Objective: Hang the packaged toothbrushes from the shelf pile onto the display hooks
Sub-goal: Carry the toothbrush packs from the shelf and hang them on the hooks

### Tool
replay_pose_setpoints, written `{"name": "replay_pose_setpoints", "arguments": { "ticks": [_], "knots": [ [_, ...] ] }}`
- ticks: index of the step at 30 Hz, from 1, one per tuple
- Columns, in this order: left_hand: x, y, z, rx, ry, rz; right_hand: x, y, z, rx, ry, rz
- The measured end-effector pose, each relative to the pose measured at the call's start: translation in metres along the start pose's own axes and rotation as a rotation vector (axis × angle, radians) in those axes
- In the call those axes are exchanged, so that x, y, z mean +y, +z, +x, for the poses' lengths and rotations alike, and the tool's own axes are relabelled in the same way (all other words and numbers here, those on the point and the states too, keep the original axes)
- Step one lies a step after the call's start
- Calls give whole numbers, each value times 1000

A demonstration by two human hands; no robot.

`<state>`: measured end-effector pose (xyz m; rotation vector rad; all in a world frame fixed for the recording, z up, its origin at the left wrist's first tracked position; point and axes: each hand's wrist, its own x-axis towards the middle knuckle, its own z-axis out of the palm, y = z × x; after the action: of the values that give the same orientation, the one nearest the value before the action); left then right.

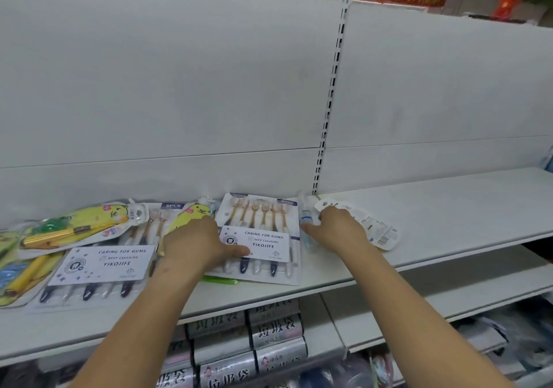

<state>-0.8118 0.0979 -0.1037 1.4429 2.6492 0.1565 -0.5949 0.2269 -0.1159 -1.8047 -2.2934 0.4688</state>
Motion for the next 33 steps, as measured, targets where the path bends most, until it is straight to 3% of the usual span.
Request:
{"name": "replay_pose_setpoints", "arguments": {
  "ticks": [5,7,14,25,30,33],
  "knots": [
    [-7,-6,4,-196,-43,-313,-3,3,10,-91,53,52],
    [-13,-12,-1,-197,-66,-494,-3,2,13,-117,62,83],
    [-41,-16,-8,-112,-91,-891,4,-5,21,-126,82,262],
    [-74,-20,-31,94,-41,-1298,11,-2,22,-108,9,190],
    [-103,-37,-46,270,-20,-1435,21,-17,23,83,-44,131],
    [-110,-37,-49,312,-16,-1488,37,-35,25,175,-51,-80]
  ]
}}
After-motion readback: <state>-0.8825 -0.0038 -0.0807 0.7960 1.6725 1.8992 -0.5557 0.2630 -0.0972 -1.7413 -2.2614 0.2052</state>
